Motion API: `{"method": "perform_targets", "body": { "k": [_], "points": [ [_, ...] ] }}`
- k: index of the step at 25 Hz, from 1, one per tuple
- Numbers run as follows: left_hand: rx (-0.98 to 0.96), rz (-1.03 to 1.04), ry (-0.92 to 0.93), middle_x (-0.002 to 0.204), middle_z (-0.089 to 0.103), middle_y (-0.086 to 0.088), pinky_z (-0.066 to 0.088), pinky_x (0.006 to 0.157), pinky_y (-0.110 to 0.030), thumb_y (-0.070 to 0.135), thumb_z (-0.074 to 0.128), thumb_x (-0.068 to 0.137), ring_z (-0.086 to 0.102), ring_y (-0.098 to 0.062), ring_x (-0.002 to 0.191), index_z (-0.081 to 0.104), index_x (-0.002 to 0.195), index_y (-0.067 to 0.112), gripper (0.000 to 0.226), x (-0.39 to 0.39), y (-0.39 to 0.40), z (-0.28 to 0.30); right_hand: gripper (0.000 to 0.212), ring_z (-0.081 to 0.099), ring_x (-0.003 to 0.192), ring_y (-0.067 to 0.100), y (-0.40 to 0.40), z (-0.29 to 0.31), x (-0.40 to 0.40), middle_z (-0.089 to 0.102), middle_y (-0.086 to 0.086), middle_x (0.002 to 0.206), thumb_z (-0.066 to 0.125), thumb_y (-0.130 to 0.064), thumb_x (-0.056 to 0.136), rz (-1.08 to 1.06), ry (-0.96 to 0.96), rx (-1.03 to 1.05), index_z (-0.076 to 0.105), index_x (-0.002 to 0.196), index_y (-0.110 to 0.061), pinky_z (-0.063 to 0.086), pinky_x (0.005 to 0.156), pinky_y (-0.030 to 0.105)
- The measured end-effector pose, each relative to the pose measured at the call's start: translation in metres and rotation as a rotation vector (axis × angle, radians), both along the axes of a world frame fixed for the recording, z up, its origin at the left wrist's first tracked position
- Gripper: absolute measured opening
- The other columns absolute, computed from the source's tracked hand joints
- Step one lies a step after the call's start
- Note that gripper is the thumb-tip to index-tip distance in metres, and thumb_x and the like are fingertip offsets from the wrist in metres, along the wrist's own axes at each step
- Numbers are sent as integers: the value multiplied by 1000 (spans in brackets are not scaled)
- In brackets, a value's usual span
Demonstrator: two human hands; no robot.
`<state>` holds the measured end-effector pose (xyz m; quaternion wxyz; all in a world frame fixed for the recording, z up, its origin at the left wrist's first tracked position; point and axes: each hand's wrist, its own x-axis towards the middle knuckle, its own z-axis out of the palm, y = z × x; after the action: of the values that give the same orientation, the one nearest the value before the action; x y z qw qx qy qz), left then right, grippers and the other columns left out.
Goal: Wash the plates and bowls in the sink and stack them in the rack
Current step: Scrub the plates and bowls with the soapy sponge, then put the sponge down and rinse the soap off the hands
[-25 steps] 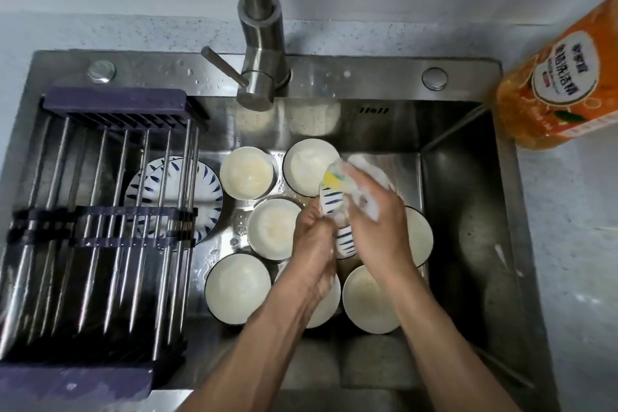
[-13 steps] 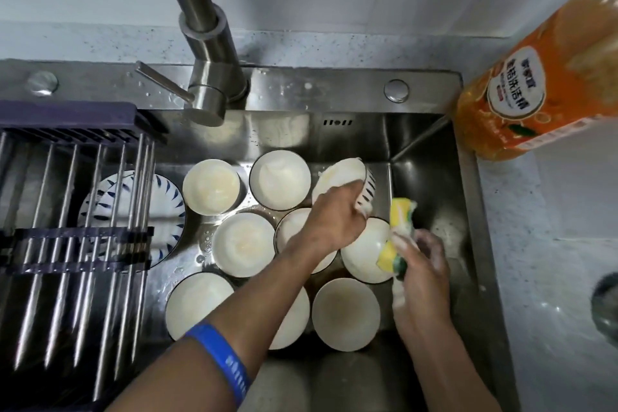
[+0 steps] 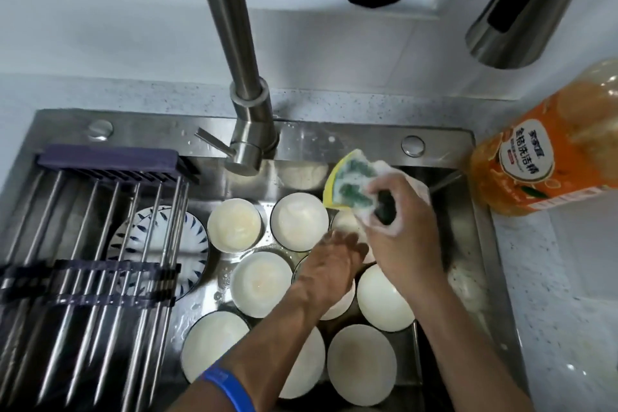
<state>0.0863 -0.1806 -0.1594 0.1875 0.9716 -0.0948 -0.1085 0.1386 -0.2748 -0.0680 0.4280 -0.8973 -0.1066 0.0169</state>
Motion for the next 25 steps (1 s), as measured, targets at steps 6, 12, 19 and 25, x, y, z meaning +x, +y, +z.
{"method": "perform_targets", "body": {
  "k": [6,12,19,25],
  "points": [
    [-81,77,-30,109,68,1,55,75,-28,17,72,60,65,-20,88,70,101,20,41,-40,24,-5,33,43,103,18,55,-7,82,56,-6,99,57,0,78,279,-135,-235,57,98,-26,46,84,46],
    [-172,228,-77,100,66,0,57,77,-34,17,61,66,62,-23,88,68,109,19,44,-55,36,14,32,44,125,27,45,1,64,54,2,133,67,-10,80,287,-153,-369,64,111,-21,43,101,48],
    [-476,513,-40,102,59,12,45,82,-20,22,52,89,54,-7,95,58,127,29,39,-81,41,91,44,60,67,10,-17,108,-51,63,-2,74,81,-9,79,-40,168,214,64,113,-31,53,63,25],
    [-576,626,-29,90,65,14,50,76,-25,11,60,88,60,-2,84,65,116,30,34,-88,52,150,58,48,49,10,-41,213,13,57,-2,67,78,-9,78,-108,264,530,57,128,-31,42,42,22]
  ]
}}
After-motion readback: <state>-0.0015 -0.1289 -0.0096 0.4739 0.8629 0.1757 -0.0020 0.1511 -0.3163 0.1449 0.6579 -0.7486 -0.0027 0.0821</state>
